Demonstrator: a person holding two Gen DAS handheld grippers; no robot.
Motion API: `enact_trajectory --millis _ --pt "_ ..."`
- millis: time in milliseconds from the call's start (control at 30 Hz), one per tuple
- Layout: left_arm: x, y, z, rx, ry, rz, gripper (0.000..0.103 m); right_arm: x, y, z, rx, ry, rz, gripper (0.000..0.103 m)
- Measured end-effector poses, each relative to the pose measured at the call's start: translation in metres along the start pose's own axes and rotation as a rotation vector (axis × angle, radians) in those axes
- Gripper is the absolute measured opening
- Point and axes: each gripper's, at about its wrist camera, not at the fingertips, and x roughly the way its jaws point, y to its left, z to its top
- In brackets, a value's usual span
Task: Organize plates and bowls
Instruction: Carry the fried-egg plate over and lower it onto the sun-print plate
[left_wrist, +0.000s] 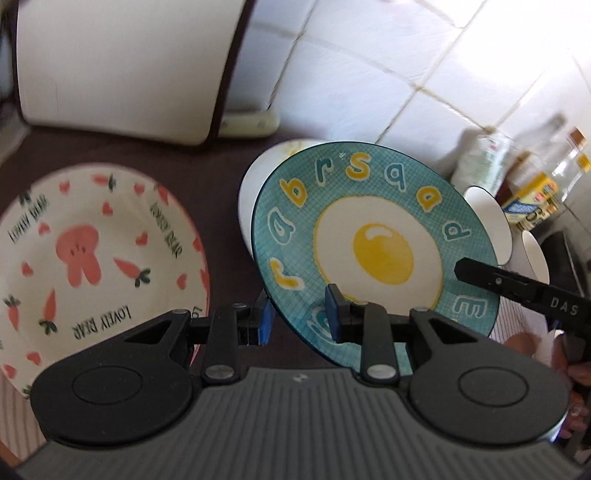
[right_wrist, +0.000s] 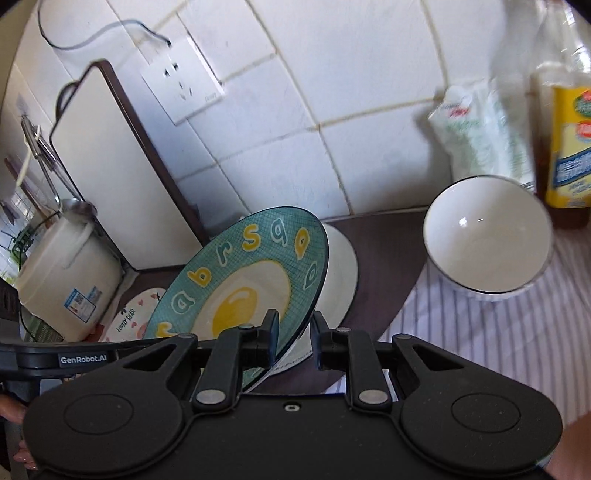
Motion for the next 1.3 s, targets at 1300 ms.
enact_trajectory --millis 1300 --pt "0.048 -0.006 0.029 0.076 0.145 0.162 0.024 0.062 0.035 0.013 -0.117 0.135 -0.345 0.029"
